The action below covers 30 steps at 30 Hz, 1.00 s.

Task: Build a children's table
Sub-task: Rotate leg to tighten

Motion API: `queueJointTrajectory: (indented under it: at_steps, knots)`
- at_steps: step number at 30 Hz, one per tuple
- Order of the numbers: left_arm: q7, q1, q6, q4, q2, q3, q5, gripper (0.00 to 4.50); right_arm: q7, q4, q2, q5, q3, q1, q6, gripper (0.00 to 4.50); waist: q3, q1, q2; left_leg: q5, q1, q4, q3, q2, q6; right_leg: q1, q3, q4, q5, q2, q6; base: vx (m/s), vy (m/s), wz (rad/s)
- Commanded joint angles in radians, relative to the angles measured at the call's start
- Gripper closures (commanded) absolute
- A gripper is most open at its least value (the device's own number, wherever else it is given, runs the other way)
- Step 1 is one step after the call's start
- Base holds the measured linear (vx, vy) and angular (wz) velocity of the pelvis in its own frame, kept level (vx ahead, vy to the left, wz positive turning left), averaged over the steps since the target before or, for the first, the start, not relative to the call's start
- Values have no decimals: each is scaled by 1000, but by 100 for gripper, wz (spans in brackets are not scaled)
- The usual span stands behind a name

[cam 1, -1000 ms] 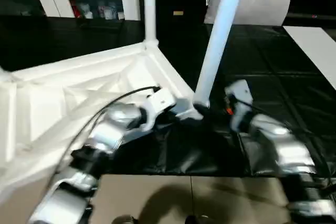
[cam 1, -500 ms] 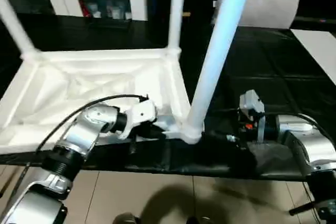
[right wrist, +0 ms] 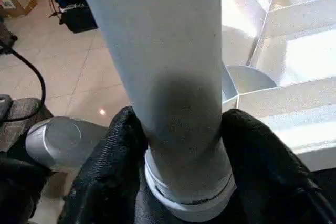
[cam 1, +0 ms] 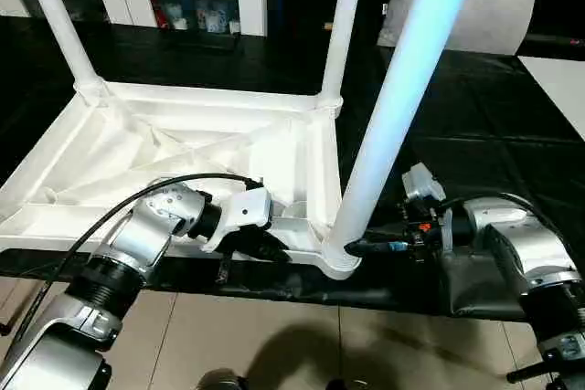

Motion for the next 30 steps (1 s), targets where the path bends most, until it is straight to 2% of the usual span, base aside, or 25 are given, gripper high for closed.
queueJointTrajectory:
  at_steps: [1,5,8,9,11,12,13,15,16,17,18,20,21,22,23,25,26,27,28,29,30]
  knots:
    - [-41,1,-20,-35,-13,-34,-12,450,19,-2,0,11,10,-15,5,239,-70,-2,-6,-188,10,-61,-5,42,64,53,44,-60,-311,-80,-188,0,0,0]
    - [-40,0,-21,-33,-12,-33,-13,450,23,1,2,12,13,-14,7,253,-70,-2,-5,-184,9,-61,-5,42,66,53,44,-59,-302,-79,-189,0,0,0]
    - [-13,7,-5,-35,-19,-16,-20,450,-2,-33,22,47,-10,9,42,256,-70,-2,-6,-185,8,-61,-5,42,66,53,43,-60,-310,-80,-188,0,0,0]
    - [10,11,28,-47,-32,0,-34,450,-17,-56,30,62,-21,24,59,257,-71,-1,-8,-182,10,-60,-5,42,64,54,43,-58,-313,-81,-187,0,0,0]
    - [47,10,63,-53,-47,13,-36,450,-58,-67,40,49,-21,36,61,257,-69,-3,-8,-188,9,-61,-5,42,60,52,44,-61,-330,-80,-182,0,0,0]
    - [87,8,84,-52,-61,24,-31,450,-102,-79,53,34,-20,46,65,257,-67,-3,-8,-197,11,-62,-5,40,55,49,44,-66,-358,-80,-171,0,0,0]
    - [147,8,110,-48,-84,36,-19,450,-197,-92,81,-7,-17,57,56,257,-65,-5,-2,-203,11,-63,-7,40,50,49,44,-65,-367,-81,-170,0,0,0]
    - [203,9,142,-47,-111,44,-10,450,-310,-91,118,-50,-22,57,56,257,-65,-15,-1,-235,11,-67,-11,38,22,50,42,-71,-413,-81,-152,0,0,0]
    - [265,6,179,-43,-148,48,3,450,-410,-87,161,-65,-36,50,101,257,-64,-21,-2,-248,11,-69,-13,33,17,52,40,-76,-451,-81,-135,0,0,0]
    - [280,4,187,-42,-157,49,6,450,-433,-86,171,-68,-39,48,113,258,-63,-27,-3,-248,12,-70,-12,34,15,50,42,-78,-458,-80,-133,0,0,0]
    - [354,-10,220,-27,-203,51,26,450,-532,-83,217,-85,-48,39,168,259,-60,-36,4,-257,11,-69,-14,31,8,48,40,-80,-472,-77,-129,0,0,0]
    - [415,-26,250,-16,-238,59,34,450,-603,-80,243,-113,-47,31,197,260,-63,-41,-2,-265,15,-67,-14,27,11,49,39,-87,-507,-79,-111,0,0,0]
    - [431,-30,260,-15,-247,61,35,450,-624,-81,251,-122,-46,30,205,260,-65,-44,3,-260,16,-66,-15,28,13,49,39,-87,-501,-78,-109,0,0,0]
    - [431,-30,260,-15,-247,61,35,450,-624,-81,251,-122,-46,30,205,260,-65,-46,0,-258,15,-66,-13,27,17,48,39,-89,-497,-77,-108,0,0,0]
    - [489,-56,288,1,-284,66,46,450,-735,-49,301,-138,-65,2,264,260,-65,-50,1,-256,15,-64,-11,26,23,47,40,-90,-489,-74,-109,0,0,0]
    - [559,-91,320,19,-333,67,71,450,-876,9,373,-157,-92,-46,308,260,-69,-58,5,-252,16,-63,-15,23,12,46,37,-89,-501,-74,-107,0,0,0]
    - [559,-91,320,19,-333,67,71,450,-876,9,373,-157,-92,-46,308,260,-69,-58,6,-256,17,-64,-16,24,10,46,36,-90,-505,-75,-106,0,0,0]
    - [570,-99,327,21,-344,68,75,450,-896,24,389,-155,-99,-59,308,260,-70,-60,6,-255,13,-65,-17,25,11,50,36,-89,-490,-76,-104,0,0,0]
    - [580,-105,329,25,-356,71,79,450,-914,33,400,-164,-101,-68,297,260,-73,-59,2,-249,13,-64,-15,26,14,50,38,-90,-474,-76,-104,0,0,0]
    - [585,-107,330,28,-361,73,82,450,-917,36,403,-169,-101,-71,285,260,-76,-59,3,-236,12,-64,-15,27,18,52,39,-83,-432,-76,-114,0,0,0]
    - [591,-106,329,27,-357,72,87,450,-897,26,393,-175,-90,-67,259,226,-78,-58,4,-220,10,-63,-14,28,22,53,42,-78,-383,-76,-129,0,0,0]
